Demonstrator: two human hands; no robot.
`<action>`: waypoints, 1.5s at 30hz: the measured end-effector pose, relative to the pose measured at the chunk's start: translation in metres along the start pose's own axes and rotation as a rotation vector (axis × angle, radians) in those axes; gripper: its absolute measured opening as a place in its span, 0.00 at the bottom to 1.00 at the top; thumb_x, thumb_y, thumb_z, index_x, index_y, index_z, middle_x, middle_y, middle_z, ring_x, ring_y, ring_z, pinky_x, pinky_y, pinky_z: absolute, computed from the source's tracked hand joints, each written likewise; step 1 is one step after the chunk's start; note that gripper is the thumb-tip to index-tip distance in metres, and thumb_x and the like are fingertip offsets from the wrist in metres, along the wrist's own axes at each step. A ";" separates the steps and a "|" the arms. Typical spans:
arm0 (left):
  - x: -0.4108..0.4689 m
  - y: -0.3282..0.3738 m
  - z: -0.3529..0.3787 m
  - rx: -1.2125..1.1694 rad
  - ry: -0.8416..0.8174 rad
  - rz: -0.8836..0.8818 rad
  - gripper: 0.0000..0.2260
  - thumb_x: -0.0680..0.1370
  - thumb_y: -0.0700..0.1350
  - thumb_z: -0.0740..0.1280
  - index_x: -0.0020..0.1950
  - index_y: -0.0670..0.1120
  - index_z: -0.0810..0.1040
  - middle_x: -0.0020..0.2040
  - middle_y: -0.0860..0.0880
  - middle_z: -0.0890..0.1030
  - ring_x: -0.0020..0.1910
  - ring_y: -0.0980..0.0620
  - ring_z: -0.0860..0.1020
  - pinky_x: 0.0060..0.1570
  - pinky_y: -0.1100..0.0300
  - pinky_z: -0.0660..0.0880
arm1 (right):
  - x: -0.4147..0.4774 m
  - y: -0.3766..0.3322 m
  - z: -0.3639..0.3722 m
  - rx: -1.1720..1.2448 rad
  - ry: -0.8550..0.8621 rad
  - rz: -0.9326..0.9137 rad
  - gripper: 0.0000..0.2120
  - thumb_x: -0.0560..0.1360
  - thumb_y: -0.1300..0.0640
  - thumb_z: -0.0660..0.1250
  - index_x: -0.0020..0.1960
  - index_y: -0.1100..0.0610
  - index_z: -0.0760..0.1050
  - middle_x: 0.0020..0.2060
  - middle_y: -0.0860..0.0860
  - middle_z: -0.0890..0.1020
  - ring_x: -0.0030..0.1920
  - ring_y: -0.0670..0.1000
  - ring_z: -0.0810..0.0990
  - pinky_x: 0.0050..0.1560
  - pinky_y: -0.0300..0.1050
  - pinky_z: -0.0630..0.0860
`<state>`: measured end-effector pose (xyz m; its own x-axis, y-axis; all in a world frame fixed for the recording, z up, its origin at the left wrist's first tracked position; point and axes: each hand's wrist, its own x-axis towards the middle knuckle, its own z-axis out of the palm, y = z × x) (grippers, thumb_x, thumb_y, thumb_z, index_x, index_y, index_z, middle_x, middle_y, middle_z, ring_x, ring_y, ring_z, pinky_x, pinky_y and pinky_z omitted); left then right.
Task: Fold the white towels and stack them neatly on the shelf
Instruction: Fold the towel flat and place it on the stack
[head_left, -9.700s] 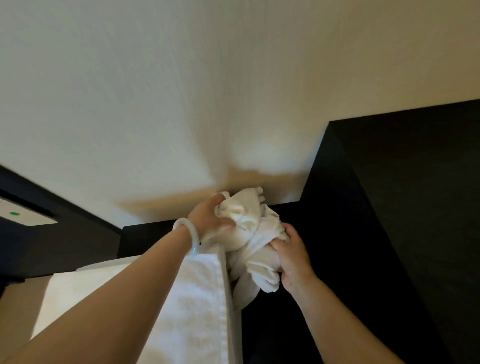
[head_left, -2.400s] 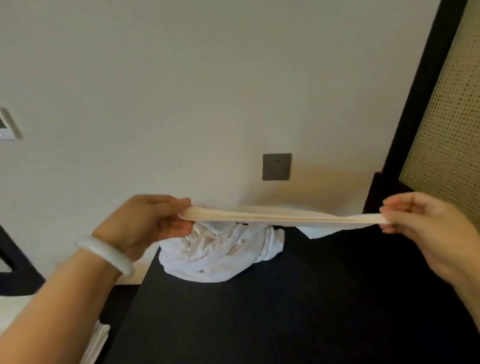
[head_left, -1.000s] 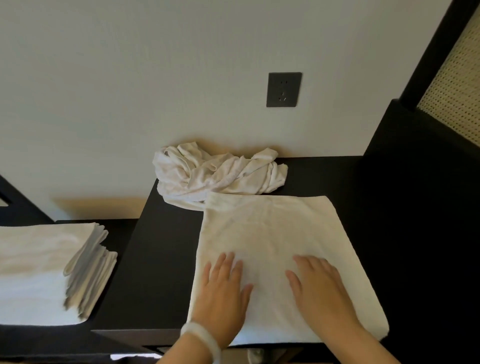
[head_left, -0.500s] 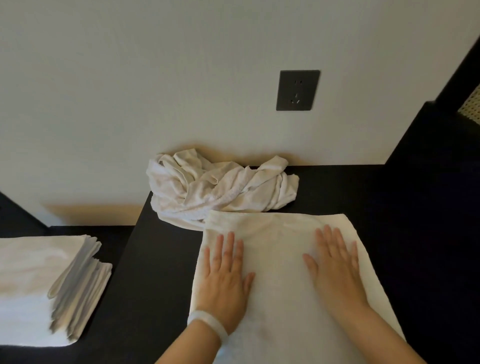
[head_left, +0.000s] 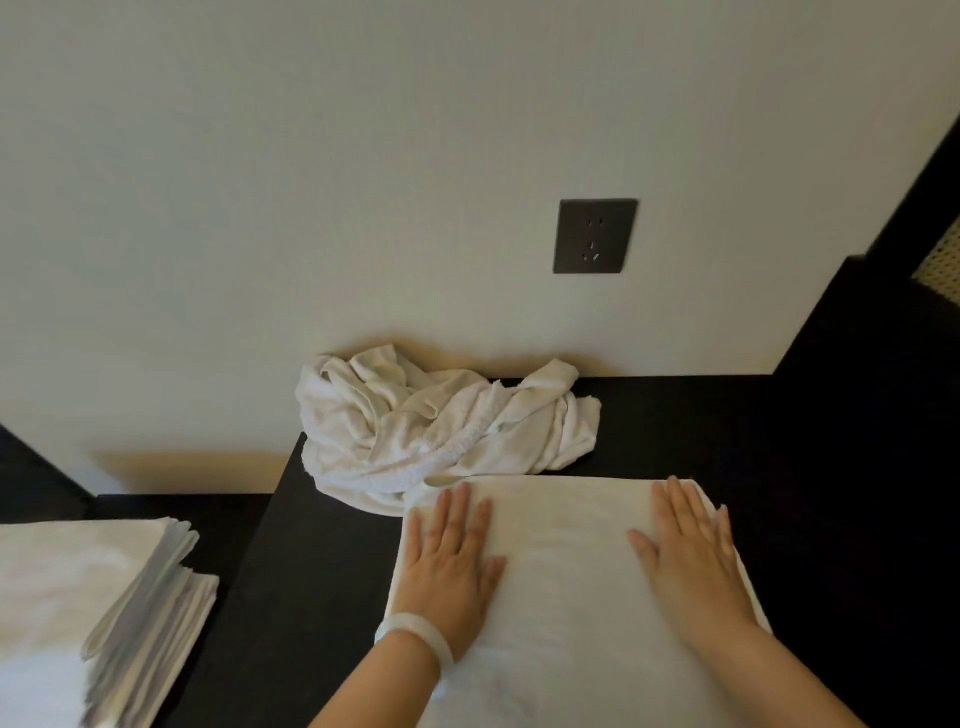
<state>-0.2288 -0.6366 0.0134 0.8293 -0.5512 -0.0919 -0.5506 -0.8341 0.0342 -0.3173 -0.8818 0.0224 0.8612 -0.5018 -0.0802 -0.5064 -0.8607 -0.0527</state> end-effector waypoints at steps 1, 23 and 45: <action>-0.007 -0.001 -0.002 0.026 0.034 -0.002 0.33 0.77 0.62 0.29 0.80 0.53 0.44 0.79 0.48 0.37 0.78 0.44 0.38 0.76 0.49 0.39 | -0.010 -0.002 -0.002 0.021 0.008 -0.039 0.30 0.82 0.40 0.42 0.74 0.51 0.29 0.78 0.48 0.35 0.75 0.47 0.30 0.72 0.49 0.23; -0.102 -0.006 0.014 0.007 0.083 0.152 0.32 0.75 0.62 0.56 0.79 0.54 0.57 0.73 0.49 0.70 0.70 0.45 0.70 0.70 0.51 0.49 | -0.112 -0.002 0.000 -0.010 -0.148 -0.418 0.33 0.77 0.33 0.45 0.77 0.46 0.61 0.75 0.46 0.66 0.75 0.44 0.57 0.73 0.42 0.41; -0.141 -0.056 -0.071 -0.418 -0.361 0.237 0.10 0.81 0.49 0.64 0.61 0.56 0.78 0.56 0.57 0.81 0.55 0.60 0.78 0.63 0.62 0.72 | -0.133 0.078 -0.079 0.211 -0.460 -0.274 0.13 0.75 0.59 0.65 0.41 0.41 0.81 0.41 0.42 0.83 0.44 0.36 0.81 0.52 0.37 0.78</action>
<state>-0.3083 -0.5137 0.0952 0.5633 -0.7418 -0.3639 -0.5714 -0.6679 0.4769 -0.4684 -0.8893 0.1072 0.8787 -0.1334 -0.4583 -0.3059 -0.8944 -0.3262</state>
